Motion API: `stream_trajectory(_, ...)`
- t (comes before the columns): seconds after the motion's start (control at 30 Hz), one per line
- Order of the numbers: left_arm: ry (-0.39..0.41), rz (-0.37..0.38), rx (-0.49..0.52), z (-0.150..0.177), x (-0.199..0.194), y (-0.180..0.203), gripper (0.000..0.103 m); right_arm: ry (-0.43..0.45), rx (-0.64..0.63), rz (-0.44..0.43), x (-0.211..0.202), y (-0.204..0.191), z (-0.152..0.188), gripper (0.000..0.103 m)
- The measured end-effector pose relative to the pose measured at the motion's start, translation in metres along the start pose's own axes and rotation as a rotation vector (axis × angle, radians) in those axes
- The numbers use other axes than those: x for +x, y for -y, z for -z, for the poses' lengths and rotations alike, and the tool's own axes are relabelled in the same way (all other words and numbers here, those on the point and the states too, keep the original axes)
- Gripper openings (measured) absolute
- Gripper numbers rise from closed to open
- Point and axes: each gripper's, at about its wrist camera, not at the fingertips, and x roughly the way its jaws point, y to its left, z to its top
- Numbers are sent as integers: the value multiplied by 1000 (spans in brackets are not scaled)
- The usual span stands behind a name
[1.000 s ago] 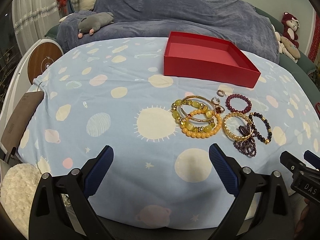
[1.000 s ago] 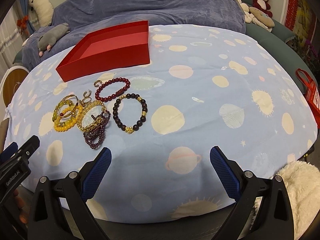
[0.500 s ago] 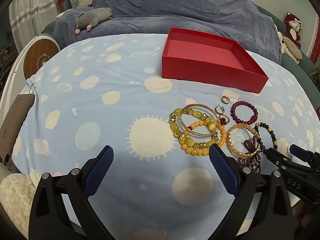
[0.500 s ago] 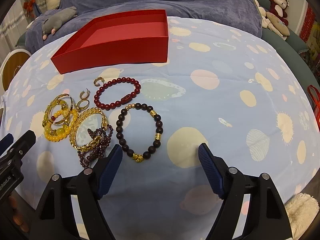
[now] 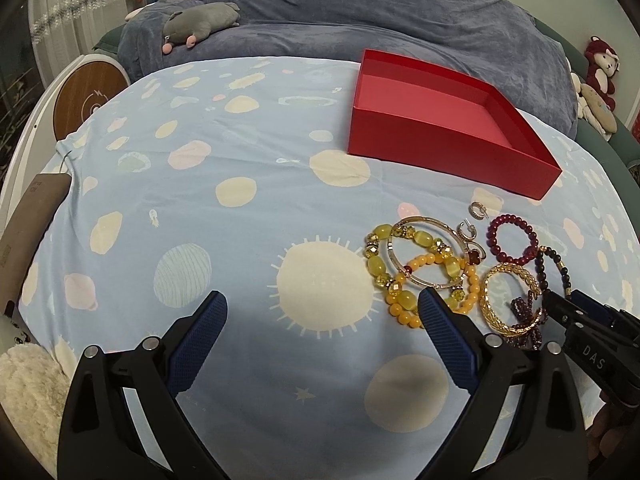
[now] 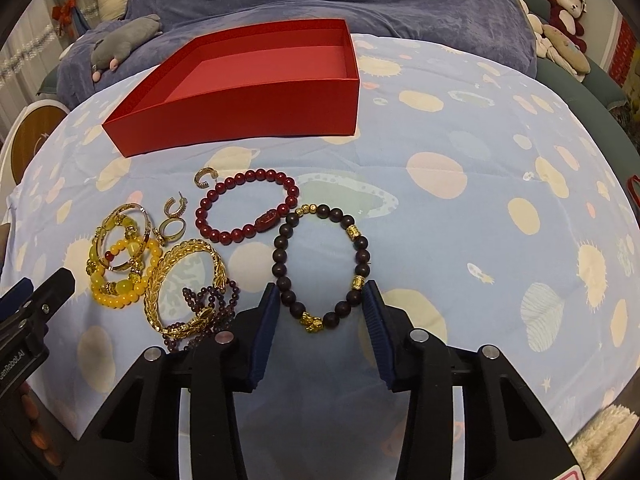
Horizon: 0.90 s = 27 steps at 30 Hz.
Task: Organize jewelry
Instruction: 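Grasp the black bead bracelet with the right gripper while the left gripper grasps a thin gold bangle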
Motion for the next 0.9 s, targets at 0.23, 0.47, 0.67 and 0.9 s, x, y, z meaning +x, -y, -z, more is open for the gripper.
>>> stream_trajectory(0.23, 0, 18, 10, -3, -1, 5, 92, -7, 16, -15, -1, 5, 0, 35)
stream_trajectory(0.47, 7, 34, 39, -12, 1, 16, 92, -8, 24, -21, -1, 8, -1, 30)
stream_trajectory(0.67, 8, 46, 51, -23, 9, 23, 91, -10, 14, -38, -2, 8, 1, 15)
stream_trajectory(0.9, -24, 72, 63, -29, 28, 25, 60, -12, 26, -48, -3, 10, 3, 15)
